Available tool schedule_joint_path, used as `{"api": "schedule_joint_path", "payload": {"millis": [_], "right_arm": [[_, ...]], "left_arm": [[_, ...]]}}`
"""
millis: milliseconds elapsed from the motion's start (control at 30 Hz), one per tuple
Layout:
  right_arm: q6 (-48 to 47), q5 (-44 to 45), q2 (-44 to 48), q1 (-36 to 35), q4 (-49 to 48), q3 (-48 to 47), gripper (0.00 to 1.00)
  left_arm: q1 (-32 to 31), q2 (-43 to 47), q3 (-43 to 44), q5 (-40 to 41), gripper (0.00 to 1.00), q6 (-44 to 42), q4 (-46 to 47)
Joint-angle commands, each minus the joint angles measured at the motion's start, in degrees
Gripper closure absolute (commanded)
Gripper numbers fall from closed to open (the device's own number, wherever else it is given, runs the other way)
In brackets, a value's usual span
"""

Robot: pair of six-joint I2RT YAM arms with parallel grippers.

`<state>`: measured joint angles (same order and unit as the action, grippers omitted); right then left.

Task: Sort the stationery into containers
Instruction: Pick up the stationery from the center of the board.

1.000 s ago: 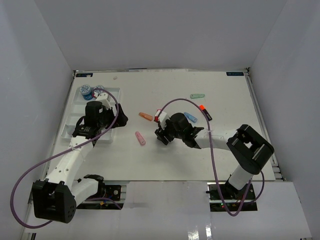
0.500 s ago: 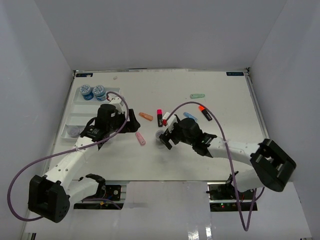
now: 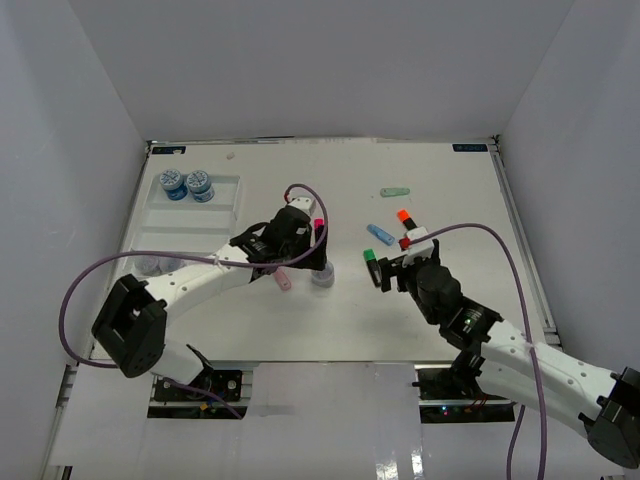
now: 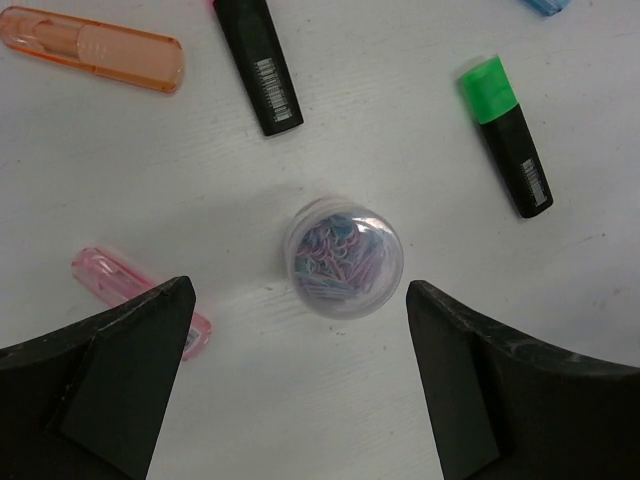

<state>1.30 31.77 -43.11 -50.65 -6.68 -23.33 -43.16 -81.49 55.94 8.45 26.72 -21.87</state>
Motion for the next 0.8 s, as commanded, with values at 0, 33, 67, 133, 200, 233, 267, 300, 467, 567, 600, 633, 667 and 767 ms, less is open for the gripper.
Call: {"api": "schedule_joint_path", "payload": {"millis": [0, 33, 67, 133, 200, 233, 267, 300, 467, 567, 600, 633, 667, 767], "right_arm": [[5.46, 9.44, 6.18, 0.29, 1.05, 3.10, 0.10], [5.82, 9.97, 7.24, 0.29, 0.97, 3.81, 0.10], [6.25, 10.24, 8.30, 0.21, 0.96, 4.43, 0.10], [6.61, 11.03, 10.33, 0.29, 0.88, 5.75, 0.10], [6.96, 11.73, 11.03, 0.38, 0.88, 6.54, 0.10], [6.96, 11.82, 10.95, 0.38, 0.88, 6.72, 0.10], [7.05, 11.91, 10.77, 0.29, 0.88, 6.89, 0.10], [7.22, 11.83, 10.33, 0.38, 0.88, 7.07, 0.10], [7.58, 11.65, 9.19, 0.47, 0.88, 7.34, 0.10], [7.58, 11.47, 9.19, 0.47, 0.79, 7.42, 0.10], [7.66, 11.47, 9.27, 0.38, 0.79, 7.42, 0.10], [7.66, 11.30, 9.27, 0.38, 0.70, 7.60, 0.10], [7.66, 11.30, 9.19, 0.47, 0.61, 7.60, 0.10], [7.66, 11.21, 9.10, 0.47, 0.61, 7.77, 0.10]], "left_arm": [[-2.89, -3.13, 4.17, 5.43, 0.02, 0.88, -0.46], [-3.42, -5.32, 4.61, 5.96, 0.02, 0.88, -0.63], [-4.30, -6.39, 5.48, 6.66, 0.02, 1.05, -0.98], [-5.00, -9.45, 6.28, 7.46, 0.02, 1.32, -1.33], [-5.97, -11.22, 7.34, 7.72, 0.02, 1.75, -1.69], [-6.15, -11.93, 7.60, 7.81, 0.02, 1.84, -1.86], [-6.76, -13.15, 7.86, 7.99, 0.02, 1.84, -2.04], [-7.03, -13.69, 8.47, 8.51, 0.02, 2.02, -2.21], [-7.56, -15.71, 9.45, 9.22, 0.07, 2.55, -3.53], [-7.64, -16.24, 9.80, 8.87, 0.12, 2.99, -3.62], [-7.73, -16.50, 10.06, 8.78, 0.15, 2.99, -3.62], [-7.91, -16.77, 10.24, 8.78, 0.18, 2.99, -3.62], [-7.99, -17.29, 10.41, 8.78, 0.23, 3.07, -3.62], [-8.17, -17.65, 10.85, 8.08, 0.34, 3.16, -3.71]]}}
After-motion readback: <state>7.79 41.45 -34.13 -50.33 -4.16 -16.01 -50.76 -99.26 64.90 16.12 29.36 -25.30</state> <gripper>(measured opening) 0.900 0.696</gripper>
